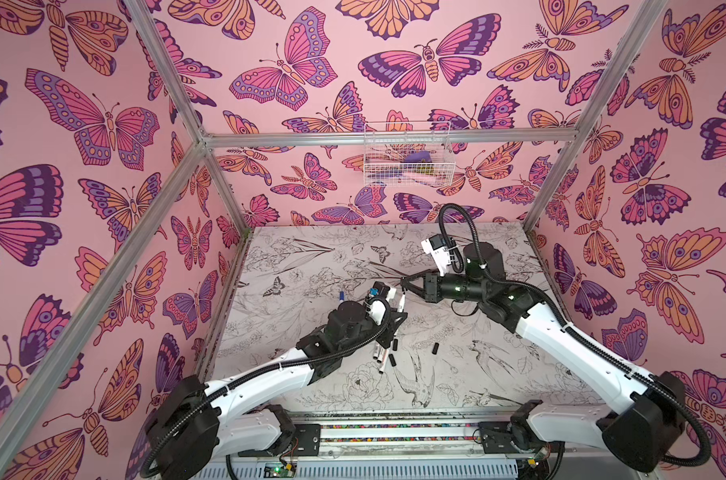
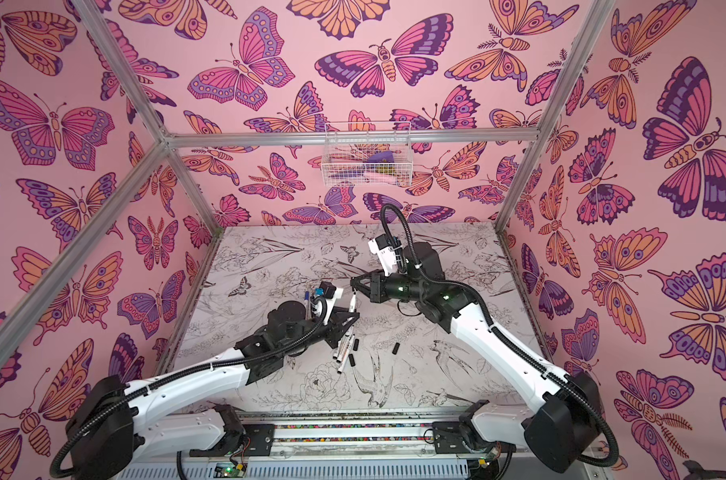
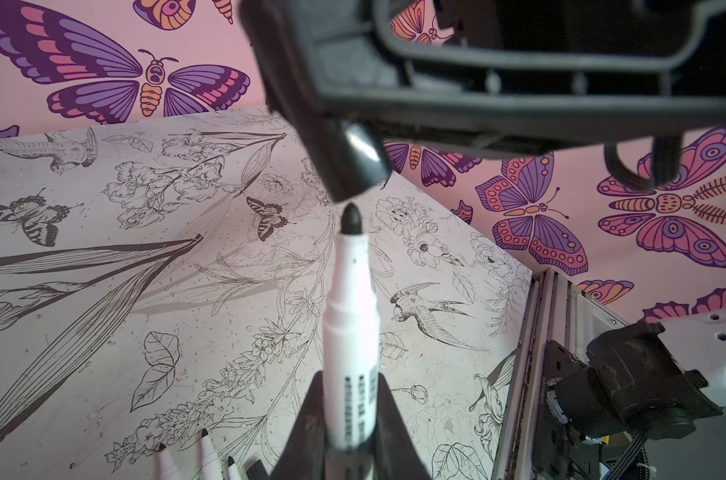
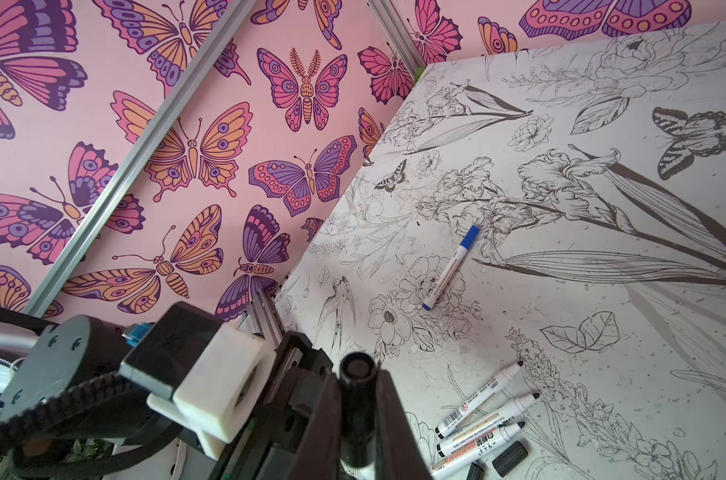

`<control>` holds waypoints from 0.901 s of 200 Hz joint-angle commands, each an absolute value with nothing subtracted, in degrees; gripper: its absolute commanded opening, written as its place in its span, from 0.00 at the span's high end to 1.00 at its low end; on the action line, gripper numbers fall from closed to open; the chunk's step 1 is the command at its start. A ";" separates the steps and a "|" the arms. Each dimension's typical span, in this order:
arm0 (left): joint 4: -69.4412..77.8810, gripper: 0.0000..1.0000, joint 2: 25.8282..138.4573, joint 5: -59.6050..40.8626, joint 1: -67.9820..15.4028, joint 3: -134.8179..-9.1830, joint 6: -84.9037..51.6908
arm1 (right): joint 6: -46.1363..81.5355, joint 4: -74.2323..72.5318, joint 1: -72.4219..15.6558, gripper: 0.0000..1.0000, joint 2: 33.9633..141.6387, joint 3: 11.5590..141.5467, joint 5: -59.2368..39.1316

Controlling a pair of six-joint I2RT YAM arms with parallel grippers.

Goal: Insert the pens into the pen caps
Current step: 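Lift the black cap with the right gripper above the held marker tip, then lower the black cap onto the marker tip held by the left gripper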

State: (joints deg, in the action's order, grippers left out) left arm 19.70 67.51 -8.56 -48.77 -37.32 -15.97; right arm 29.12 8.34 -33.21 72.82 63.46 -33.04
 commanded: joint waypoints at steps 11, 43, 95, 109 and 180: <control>21.78 1.00 66.60 -7.98 -49.04 -36.85 -16.81 | 27.95 7.29 -33.65 0.97 74.17 64.14 -31.73; 21.97 1.00 66.49 -7.58 -49.04 -36.76 -17.20 | 28.62 6.27 -33.75 0.98 74.88 63.96 -32.39; 23.08 1.00 66.52 -5.75 -48.97 -36.22 -17.90 | 28.48 6.15 -34.45 0.98 73.33 62.56 -32.88; 24.63 1.00 66.59 -5.29 -48.88 -35.86 -18.20 | 28.48 6.40 -34.67 0.98 72.48 62.02 -33.09; 28.61 1.00 68.05 -8.26 -46.39 -38.53 -20.65 | 28.06 7.00 -35.89 0.97 69.11 59.24 -32.28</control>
State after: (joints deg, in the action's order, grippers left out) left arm 23.09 67.61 -8.69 -48.60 -36.86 -17.91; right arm 28.88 6.07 -34.63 70.83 60.14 -31.53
